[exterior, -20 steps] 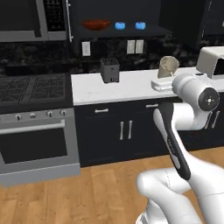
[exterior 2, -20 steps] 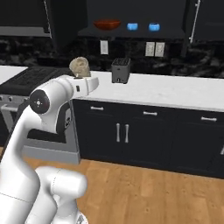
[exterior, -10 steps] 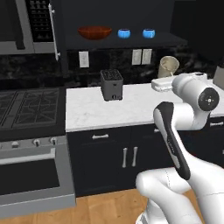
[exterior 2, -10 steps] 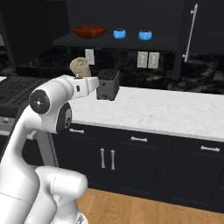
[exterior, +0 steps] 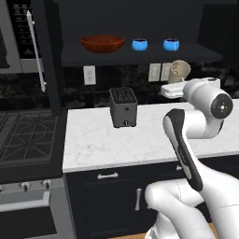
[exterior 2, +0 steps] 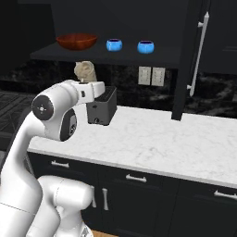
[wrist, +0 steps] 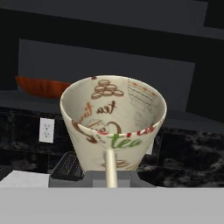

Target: Gather all objects into one cabinet and sort the glasses and bowls to opposite sides.

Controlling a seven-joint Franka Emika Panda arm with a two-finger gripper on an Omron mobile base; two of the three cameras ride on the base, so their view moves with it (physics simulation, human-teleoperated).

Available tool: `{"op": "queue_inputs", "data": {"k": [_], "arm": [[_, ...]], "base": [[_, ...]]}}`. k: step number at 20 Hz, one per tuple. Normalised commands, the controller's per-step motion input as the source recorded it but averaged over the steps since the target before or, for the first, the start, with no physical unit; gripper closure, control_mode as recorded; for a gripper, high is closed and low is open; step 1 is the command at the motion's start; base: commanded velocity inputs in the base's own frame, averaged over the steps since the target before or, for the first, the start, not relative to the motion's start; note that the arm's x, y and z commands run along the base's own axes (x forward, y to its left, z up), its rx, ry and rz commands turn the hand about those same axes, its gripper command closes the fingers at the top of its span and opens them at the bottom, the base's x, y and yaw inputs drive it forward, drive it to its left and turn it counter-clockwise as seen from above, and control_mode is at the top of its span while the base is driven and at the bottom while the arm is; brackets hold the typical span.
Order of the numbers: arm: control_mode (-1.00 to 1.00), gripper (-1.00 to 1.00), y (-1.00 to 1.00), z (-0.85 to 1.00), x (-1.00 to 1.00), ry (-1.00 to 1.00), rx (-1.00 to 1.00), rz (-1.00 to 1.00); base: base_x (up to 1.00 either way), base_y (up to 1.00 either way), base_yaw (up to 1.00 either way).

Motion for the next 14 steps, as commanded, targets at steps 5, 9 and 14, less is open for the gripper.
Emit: {"op": "queue_inputs", "data": {"k": [5,9,14], "arm": [[1.00,1.00,0.00,0.00,0.00,0.00,0.00,0.00],[1.00,1.00,0.00,0.00,0.00,0.00,0.00,0.00],[-1.00,1.00,0.00,-0.01,0.03,0.05,-0.01,0.00]], "base": [[0.00,-0.09,0.00],[0.00,0.00,0.00],[0.00,0.00,0.00]]}}
